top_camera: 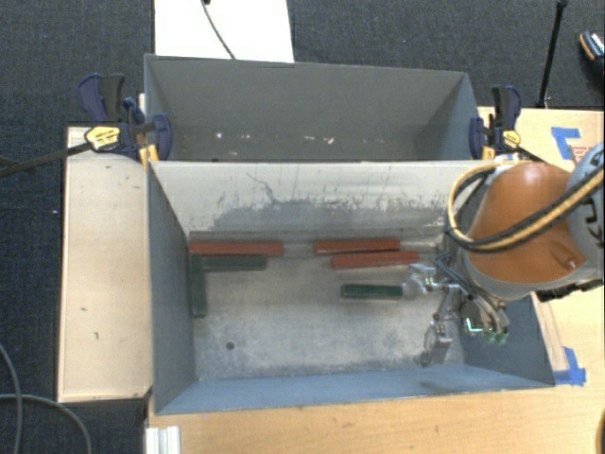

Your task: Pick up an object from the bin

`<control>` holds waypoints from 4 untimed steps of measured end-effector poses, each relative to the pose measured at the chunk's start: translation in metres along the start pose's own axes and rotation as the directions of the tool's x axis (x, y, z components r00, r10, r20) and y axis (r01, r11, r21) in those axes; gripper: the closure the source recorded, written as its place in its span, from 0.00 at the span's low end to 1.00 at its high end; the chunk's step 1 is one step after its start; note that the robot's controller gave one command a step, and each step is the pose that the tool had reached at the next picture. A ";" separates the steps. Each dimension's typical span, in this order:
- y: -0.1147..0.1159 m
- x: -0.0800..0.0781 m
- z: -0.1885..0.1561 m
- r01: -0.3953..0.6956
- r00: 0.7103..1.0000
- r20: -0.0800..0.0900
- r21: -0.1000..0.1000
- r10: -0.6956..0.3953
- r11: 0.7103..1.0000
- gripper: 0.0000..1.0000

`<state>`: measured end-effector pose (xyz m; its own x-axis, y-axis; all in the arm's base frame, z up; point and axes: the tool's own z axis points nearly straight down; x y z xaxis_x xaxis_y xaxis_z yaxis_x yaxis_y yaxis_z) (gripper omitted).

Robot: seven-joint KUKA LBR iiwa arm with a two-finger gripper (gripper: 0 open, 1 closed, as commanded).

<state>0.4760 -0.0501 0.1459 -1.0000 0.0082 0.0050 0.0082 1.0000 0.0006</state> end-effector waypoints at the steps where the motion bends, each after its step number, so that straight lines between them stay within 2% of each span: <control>1: 0.013 -0.056 0.072 0.171 0.985 0.008 0.001 -0.171 0.985 0.00; 2: 0.001 -0.093 0.075 0.238 0.971 0.010 0.003 -0.238 0.971 0.00; 3: 0.002 -0.092 0.075 0.239 0.971 0.009 0.002 -0.239 0.971 1.00; 4: 0.030 -0.087 -0.076 0.224 0.975 0.016 0.004 -0.224 0.975 1.00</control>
Offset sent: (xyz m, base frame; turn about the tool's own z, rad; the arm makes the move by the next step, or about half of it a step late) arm 0.0552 0.0121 -0.0704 -0.1729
